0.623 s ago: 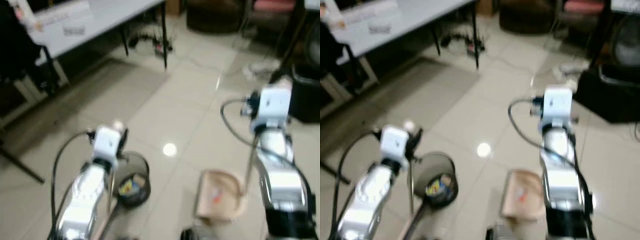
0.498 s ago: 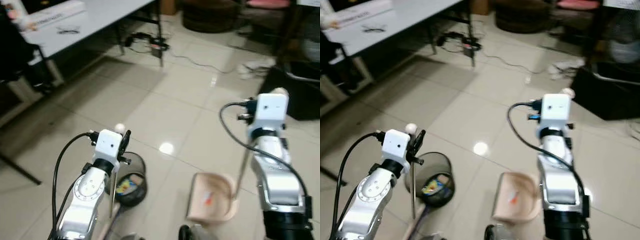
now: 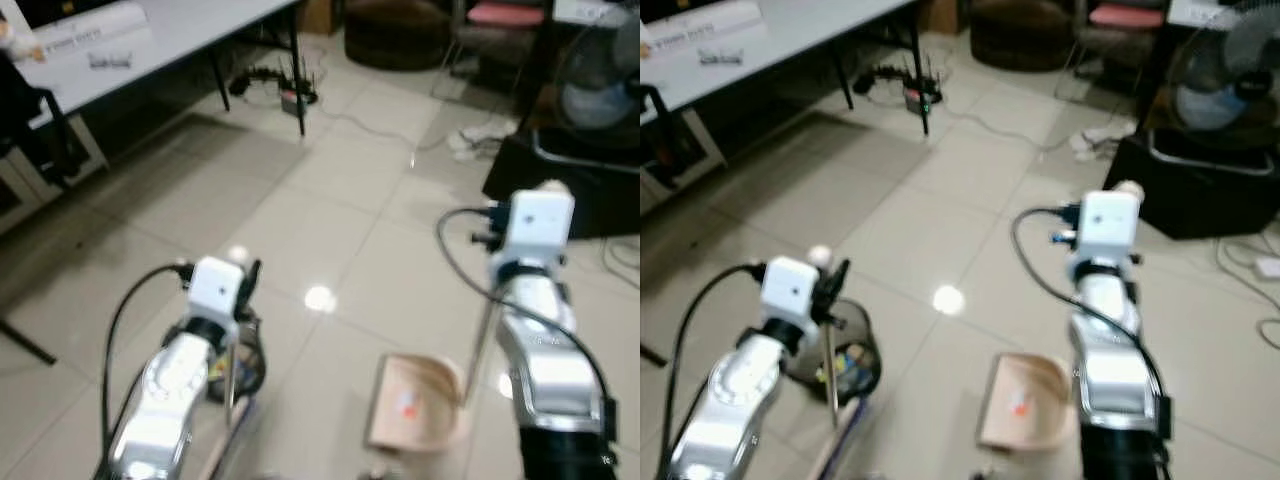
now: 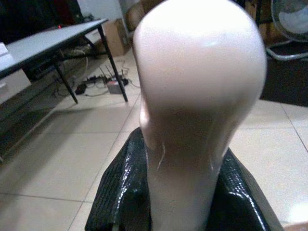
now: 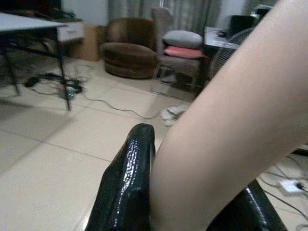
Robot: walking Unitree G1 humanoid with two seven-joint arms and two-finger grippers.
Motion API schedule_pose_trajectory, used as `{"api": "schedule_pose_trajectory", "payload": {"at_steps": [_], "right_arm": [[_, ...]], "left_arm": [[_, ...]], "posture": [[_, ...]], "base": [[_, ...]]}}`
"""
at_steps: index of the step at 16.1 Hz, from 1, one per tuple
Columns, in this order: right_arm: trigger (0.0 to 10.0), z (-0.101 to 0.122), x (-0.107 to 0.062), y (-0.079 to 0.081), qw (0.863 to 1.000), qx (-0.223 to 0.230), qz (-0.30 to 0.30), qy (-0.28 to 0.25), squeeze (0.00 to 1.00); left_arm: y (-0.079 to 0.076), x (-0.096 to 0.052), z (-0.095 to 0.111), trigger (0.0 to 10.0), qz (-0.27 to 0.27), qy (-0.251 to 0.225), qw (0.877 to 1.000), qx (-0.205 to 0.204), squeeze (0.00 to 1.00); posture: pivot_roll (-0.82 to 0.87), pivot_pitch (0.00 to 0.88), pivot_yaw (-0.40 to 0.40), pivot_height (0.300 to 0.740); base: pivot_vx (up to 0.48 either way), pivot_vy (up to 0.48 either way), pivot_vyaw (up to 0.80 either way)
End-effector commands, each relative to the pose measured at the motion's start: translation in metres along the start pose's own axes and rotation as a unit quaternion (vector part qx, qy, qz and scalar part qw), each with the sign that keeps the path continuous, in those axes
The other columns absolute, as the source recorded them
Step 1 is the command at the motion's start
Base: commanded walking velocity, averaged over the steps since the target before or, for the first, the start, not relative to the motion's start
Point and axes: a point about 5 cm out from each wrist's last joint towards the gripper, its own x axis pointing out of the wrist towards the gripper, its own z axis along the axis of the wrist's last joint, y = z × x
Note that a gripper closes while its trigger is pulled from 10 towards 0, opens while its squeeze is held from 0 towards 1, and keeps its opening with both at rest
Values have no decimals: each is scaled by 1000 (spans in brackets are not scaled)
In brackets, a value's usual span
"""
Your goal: Sweep floor
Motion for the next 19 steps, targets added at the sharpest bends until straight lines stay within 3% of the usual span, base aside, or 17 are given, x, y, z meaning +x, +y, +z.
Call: {"api": "schedule_pose_trajectory", "payload": {"at_steps": [1, 2, 9, 12, 19], "right_arm": [[10000, 8, -1, 0, 1000, 14, 4, -14, 0], [10000, 8, -1, 0, 1000, 15, 4, -13, 0], [10000, 7, -3, -1, 1000, 21, 1, -11, 0], [10000, 6, -5, -5, 1000, 23, -11, -11, 0], [10000, -2, -12, -4, 999, 34, -20, 10, 0]], "left_arm": [[5, 2, 4, 10000, 9, -2, 1000, -2, 0], [7, 2, 2, 10000, 17, 13, 1000, -18, 0], [13, 4, 6, 10000, 22, 3, 1000, -9, 0], [10, 5, 6, 10000, 5, 5, 1000, -1, 0], [2, 14, 6, 10000, -23, 7, 1000, 4, 0]], "posture": [[-68, 73, 71, 740], [-68, 73, 71, 740], [-68, 63, 75, 740], [-72, 54, 82, 740], [-87, 36, 99, 740]], "base": [[0, 0, 0], [0, 0, 0], [0, 431, 0], [0, 0, 0], [0, 0, -779]]}}
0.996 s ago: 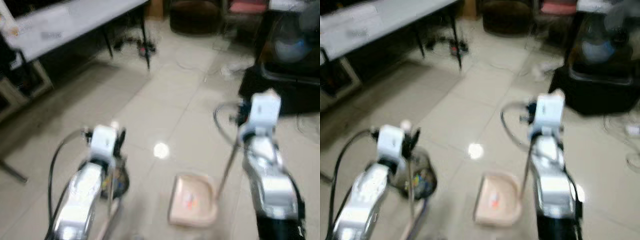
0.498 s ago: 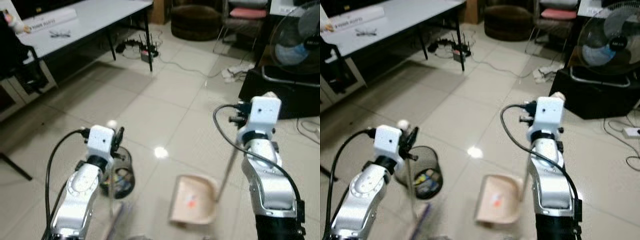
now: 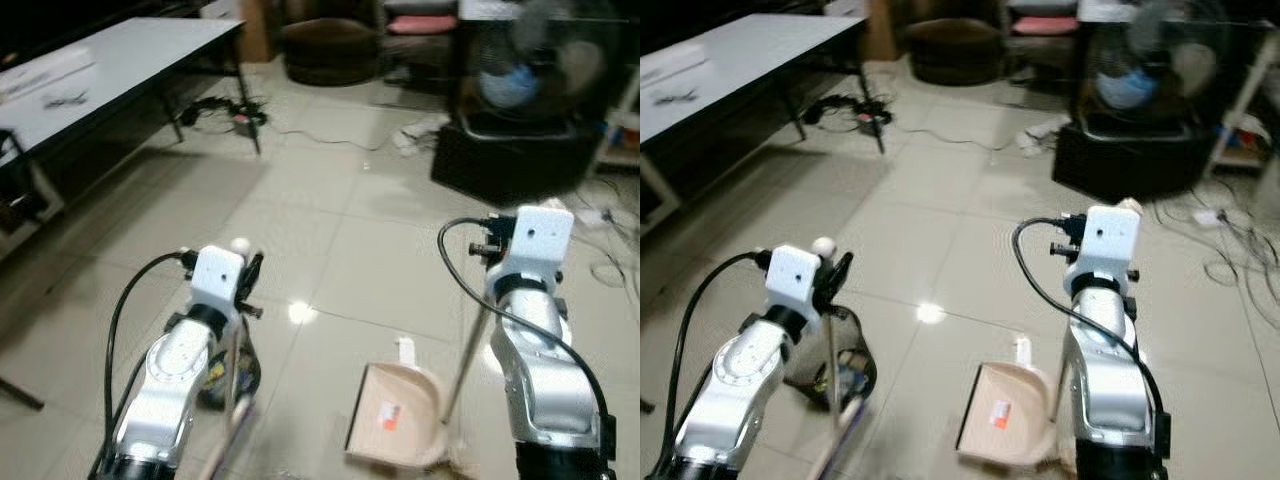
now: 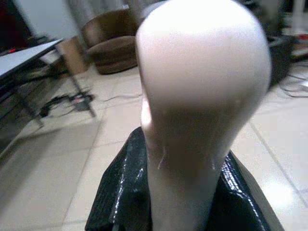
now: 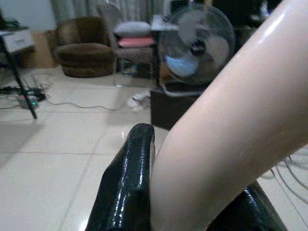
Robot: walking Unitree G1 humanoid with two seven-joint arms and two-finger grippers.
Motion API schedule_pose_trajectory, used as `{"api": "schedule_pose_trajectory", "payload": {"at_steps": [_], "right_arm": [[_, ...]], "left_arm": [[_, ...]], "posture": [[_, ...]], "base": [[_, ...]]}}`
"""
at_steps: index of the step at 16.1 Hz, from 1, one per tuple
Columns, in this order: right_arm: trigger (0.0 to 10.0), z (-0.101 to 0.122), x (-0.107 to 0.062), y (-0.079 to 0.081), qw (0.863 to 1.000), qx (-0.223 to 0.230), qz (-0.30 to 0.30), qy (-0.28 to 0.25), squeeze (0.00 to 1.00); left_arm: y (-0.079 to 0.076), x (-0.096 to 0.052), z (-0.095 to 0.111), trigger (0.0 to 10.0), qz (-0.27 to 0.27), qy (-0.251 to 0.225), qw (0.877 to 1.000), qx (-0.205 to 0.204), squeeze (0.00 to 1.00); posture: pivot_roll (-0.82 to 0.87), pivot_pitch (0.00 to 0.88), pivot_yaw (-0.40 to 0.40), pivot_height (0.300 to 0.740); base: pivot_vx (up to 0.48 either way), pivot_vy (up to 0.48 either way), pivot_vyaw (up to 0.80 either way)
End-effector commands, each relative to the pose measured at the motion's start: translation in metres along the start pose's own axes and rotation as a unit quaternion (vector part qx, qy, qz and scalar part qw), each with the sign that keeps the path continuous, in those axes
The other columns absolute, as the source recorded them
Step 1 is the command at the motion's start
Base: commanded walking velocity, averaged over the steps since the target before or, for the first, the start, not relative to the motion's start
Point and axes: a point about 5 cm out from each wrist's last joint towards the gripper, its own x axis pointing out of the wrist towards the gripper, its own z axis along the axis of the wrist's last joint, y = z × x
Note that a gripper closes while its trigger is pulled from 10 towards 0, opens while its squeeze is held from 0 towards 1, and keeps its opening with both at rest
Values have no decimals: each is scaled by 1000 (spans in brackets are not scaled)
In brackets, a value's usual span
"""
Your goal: Sweep floor
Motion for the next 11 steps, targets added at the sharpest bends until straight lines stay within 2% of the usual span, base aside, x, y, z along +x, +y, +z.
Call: {"api": "schedule_pose_trajectory", "payload": {"at_steps": [1, 8, 11], "right_arm": [[10000, 11, -2, 2, 1000, 11, 2, -19, 0], [10000, 17, 0, 4, 1000, 9, 16, -23, 0], [10000, 27, 4, 16, 996, 2, 76, -54, 0]], "left_arm": [[2, 2, 2, 10000, -2, -3, 1000, 12, 0], [4, 1, 3, 10000, 11, -10, 1000, -11, 0], [8, -1, 3, 10000, 31, -10, 999, 7, 0]], "posture": [[-90, 34, 99, 740], [-91, 40, 92, 740], [-74, 47, 32, 740]], "base": [[0, 0, -800], [0, 0, -800], [0, 0, -800]]}}
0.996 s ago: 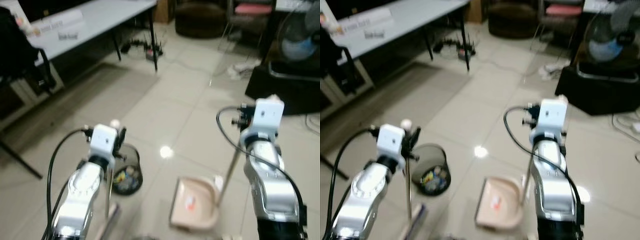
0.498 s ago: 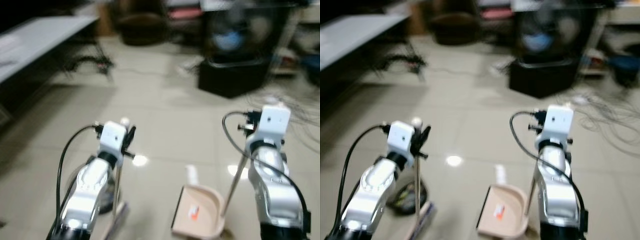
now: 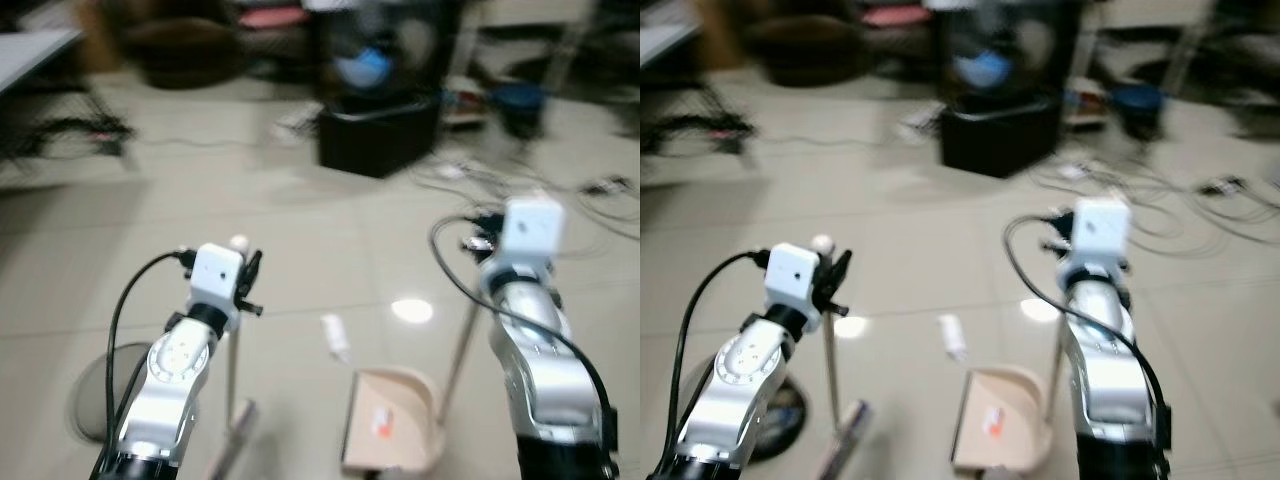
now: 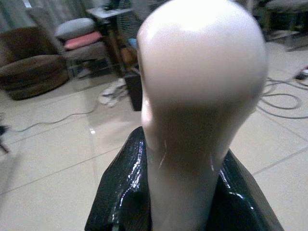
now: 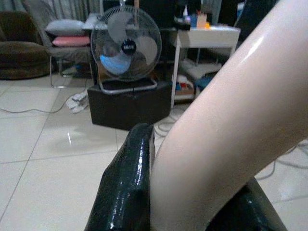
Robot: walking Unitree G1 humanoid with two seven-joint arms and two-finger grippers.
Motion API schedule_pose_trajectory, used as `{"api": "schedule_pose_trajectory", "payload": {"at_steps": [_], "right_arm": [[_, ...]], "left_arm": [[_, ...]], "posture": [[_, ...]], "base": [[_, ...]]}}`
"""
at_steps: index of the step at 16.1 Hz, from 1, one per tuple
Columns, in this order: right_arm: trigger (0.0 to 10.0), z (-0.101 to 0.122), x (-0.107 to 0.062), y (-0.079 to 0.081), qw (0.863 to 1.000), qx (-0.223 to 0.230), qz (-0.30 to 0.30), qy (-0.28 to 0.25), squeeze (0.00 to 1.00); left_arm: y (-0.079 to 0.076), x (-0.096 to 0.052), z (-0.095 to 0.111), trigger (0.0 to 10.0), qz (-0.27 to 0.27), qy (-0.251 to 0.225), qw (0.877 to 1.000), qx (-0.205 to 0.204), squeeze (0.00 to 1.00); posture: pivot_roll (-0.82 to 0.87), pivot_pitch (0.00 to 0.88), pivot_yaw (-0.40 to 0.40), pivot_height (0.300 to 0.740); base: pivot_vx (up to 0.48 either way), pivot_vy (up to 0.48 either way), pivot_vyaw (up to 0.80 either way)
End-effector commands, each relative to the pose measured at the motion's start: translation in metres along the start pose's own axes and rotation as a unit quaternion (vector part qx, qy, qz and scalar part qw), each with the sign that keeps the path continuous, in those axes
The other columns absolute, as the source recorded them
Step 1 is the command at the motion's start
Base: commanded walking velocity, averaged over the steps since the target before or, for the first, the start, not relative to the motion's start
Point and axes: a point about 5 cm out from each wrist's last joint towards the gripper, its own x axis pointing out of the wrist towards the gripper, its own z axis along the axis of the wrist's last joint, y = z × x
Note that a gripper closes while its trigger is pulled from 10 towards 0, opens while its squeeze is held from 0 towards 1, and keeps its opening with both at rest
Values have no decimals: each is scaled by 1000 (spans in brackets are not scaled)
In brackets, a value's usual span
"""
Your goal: Sweep floor
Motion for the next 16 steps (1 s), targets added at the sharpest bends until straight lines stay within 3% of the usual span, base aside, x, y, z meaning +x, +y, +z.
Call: {"api": "schedule_pose_trajectory", "payload": {"at_steps": [1, 2, 4, 6, 8, 12, 16], "right_arm": [[10000, 12, 2, 4, 999, 4, 15, -31, 0], [10000, 11, 6, 9, 999, 4, 44, -31, 0], [10000, 6, 14, 18, 997, 19, 78, -12, 0], [10000, 4, 23, 27, 995, 35, 87, -15, 0], [10000, 6, 26, 31, 995, 34, 86, -20, 0], [10000, 14, 19, 28, 996, 35, 63, -57, 0], [10000, 12, 11, 14, 996, 19, 50, -68, 0]], "left_arm": [[5, -1, 5, 10000, 13, -12, 1000, 13, 0], [7, -6, 11, 10000, 24, -19, 999, 28, 0], [13, -17, 29, 10000, 43, -36, 998, 40, 0], [20, -33, 44, 10000, 69, -46, 995, 47, 0], [21, -35, 47, 10000, 82, -51, 995, 35, 0], [10, -1, 36, 10000, 48, -40, 998, 19, 0], [3, 15, 27, 10000, 27, -22, 999, 14, 0]], "posture": [[-74, 47, 32, 740], [-22, 53, -26, 740], [63, 63, -56, 740], [102, 66, -51, 740], [96, 65, -54, 740], [-13, 56, 20, 740], [-63, 70, 53, 740]], "base": [[0, 0, -800], [0, 0, 0], [0, 0, 0], [0, -351, 0], [0, -394, 0], [0, -397, 0], [0, -397, 0]]}}
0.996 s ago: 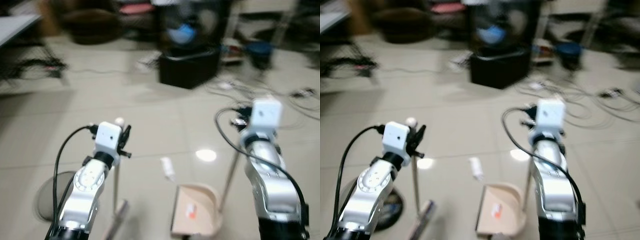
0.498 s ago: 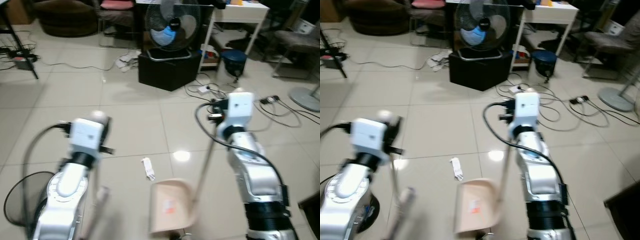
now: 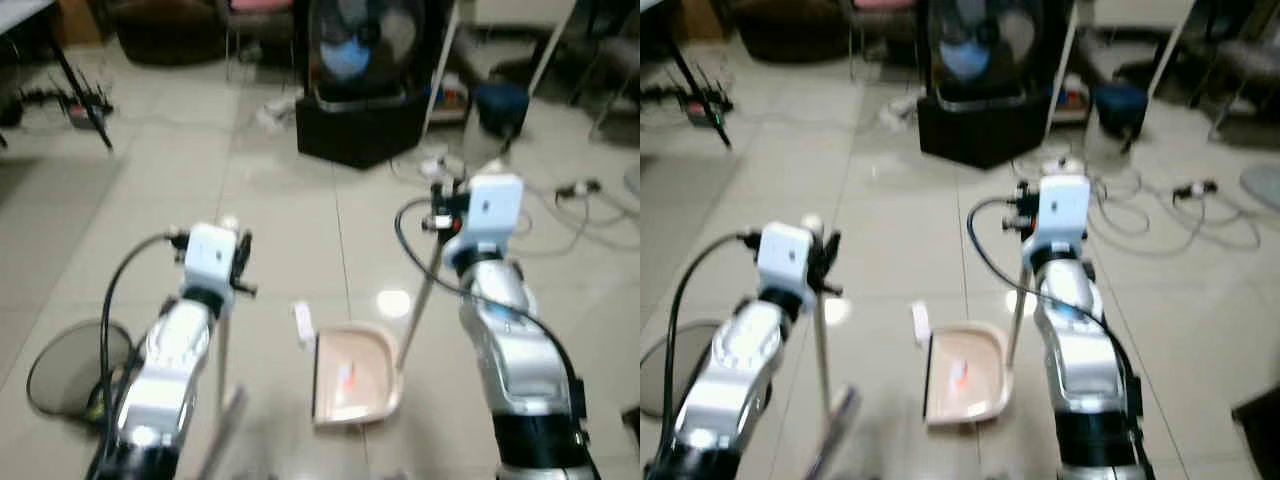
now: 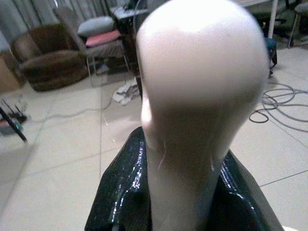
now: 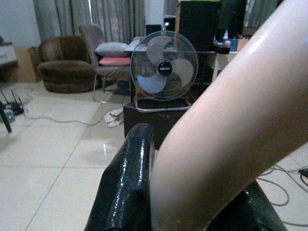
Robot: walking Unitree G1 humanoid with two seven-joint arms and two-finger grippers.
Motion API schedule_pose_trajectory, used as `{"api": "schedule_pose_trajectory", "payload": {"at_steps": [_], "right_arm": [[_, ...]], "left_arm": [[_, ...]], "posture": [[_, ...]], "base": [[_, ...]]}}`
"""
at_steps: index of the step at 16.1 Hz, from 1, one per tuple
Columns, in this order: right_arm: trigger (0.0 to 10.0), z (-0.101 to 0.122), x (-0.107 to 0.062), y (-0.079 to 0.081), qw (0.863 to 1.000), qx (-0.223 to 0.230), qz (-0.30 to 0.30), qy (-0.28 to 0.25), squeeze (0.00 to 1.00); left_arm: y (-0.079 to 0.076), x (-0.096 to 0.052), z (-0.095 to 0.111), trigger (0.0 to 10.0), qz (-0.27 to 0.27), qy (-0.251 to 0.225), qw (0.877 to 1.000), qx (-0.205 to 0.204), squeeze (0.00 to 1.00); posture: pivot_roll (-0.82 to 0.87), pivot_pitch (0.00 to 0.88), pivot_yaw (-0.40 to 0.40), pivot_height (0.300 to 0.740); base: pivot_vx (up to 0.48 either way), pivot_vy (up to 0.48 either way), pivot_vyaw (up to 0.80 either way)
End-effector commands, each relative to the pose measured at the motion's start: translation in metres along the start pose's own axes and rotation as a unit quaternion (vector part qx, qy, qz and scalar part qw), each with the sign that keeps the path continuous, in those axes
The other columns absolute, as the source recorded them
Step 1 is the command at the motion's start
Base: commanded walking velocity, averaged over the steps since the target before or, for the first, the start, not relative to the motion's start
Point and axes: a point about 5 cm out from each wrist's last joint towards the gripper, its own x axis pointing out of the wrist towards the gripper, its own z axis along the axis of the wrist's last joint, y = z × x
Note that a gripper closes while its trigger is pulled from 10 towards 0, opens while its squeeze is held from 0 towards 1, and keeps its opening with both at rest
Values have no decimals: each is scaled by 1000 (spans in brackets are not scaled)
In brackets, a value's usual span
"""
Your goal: Sweep floor
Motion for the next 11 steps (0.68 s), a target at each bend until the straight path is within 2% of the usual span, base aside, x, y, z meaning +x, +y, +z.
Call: {"api": "schedule_pose_trajectory", "payload": {"at_steps": [1, 2, 5, 6, 8, 9, 11], "right_arm": [[10000, 4, -4, -13, 1000, -12, -21, -17, 0], [10000, -1, -8, -19, 999, -9, -35, -11, 0], [10000, -6, -12, -23, 999, -5, -53, -3, 0], [10000, -5, -13, -22, 999, -4, -54, -3, 0], [10000, -5, -13, -22, 999, -2, -53, -4, 0], [10000, -5, -13, -21, 999, -2, -52, -4, 0], [10000, -6, -13, -20, 999, -2, -50, -3, 0]], "left_arm": [[-5, 4, 5, 10000, -10, -15, 1000, 2, 0], [-8, 7, 8, 10000, -16, -20, 1000, 2, 0], [-10, 14, 11, 10000, -28, -32, 999, -1, 0], [-12, 15, 12, 10000, -36, -28, 998, -38, 0], [-10, 17, 13, 10000, -30, -29, 999, -15, 0], [-8, 17, 14, 10000, -22, -39, 999, -9, 0], [-7, 15, 16, 10000, -20, -51, 998, -22, 0]], "posture": [[-63, 70, 53, 740], [-55, 72, 58, 740], [-52, 70, 80, 740], [-52, 69, 81, 740], [-49, 69, 78, 740], [-51, 71, 76, 740], [-52, 71, 74, 740]], "base": [[0, -394, 0], [0, -398, 0], [0, -396, 0], [0, 0, 0], [0, 480, 0], [0, 0, 0], [0, 0, 0]]}}
